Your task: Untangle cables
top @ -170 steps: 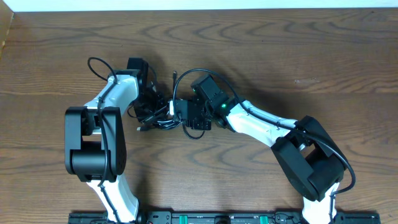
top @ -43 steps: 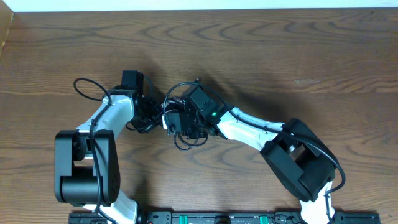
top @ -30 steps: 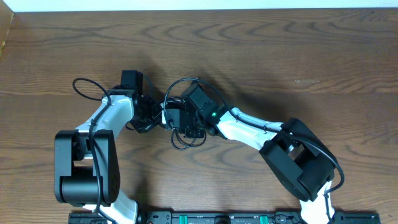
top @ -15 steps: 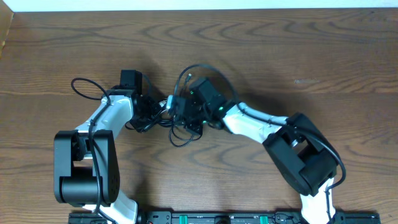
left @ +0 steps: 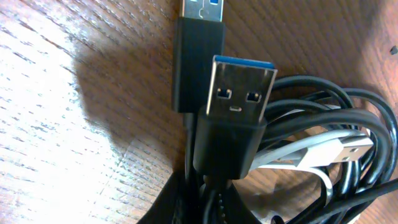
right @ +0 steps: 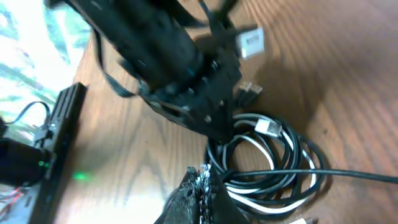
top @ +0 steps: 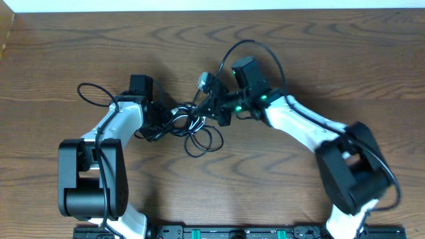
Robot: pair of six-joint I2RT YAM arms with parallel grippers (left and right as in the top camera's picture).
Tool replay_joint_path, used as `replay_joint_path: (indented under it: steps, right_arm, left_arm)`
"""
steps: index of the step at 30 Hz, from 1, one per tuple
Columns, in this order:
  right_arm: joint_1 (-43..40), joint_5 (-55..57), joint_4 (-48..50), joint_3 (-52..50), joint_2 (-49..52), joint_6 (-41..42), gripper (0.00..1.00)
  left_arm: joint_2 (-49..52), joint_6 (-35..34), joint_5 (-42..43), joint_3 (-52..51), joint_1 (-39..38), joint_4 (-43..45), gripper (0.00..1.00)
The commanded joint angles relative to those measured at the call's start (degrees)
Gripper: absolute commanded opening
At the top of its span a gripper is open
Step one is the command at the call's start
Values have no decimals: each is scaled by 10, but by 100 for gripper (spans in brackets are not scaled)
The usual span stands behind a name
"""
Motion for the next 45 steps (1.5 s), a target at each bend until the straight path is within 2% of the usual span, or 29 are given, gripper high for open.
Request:
replay_joint_path:
  steps: [1, 4, 6, 8, 17, 22, 26, 33, 37, 39, 42, 43, 45]
  right_arm:
    - [10, 60, -39, 4, -34, -46, 1]
    - [33, 157, -77, 4, -25, -97, 13]
    - [50, 208, -84, 4, -12, -107, 32]
    - [66, 243, -80, 4, 3, -115, 37]
    - [108, 310, -7, 4, 80, -122, 38]
    - [109, 310, 24, 4, 99, -121, 37]
    - [110, 310, 21, 4, 99, -121, 35]
    - [126, 310, -24, 4, 107, -119, 42]
    - [134, 361, -41, 4, 122, -119, 43]
    - [134, 373, -44, 4, 127, -119, 41]
    - [134, 375, -44, 4, 129, -119, 18]
    - [134, 376, -43, 4, 129, -119, 18]
    - [134, 385, -42, 4, 129, -119, 26]
  left_arm:
    - [11, 10, -29, -16, -1, -8, 8]
    - [11, 10, -29, -16, -1, -8, 8]
    - [11, 10, -29, -16, -1, -8, 8]
    - [11, 10, -29, -16, -1, -8, 8]
    - [11, 9, -29, -16, -1, -4, 8]
    - [11, 9, -29, -16, -1, -4, 8]
    - [11, 9, -29, -16, -1, -4, 8]
    - [11, 10, -29, -16, -1, -4, 8]
    - [11, 10, -29, -16, -1, -5, 8]
    - [11, 10, -29, -16, -1, -6, 8]
    - [11, 10, -29, -16, -1, -6, 8]
    - [11, 10, -29, -16, -1, -6, 8]
    - [11, 10, -29, -16, -1, -6, 8]
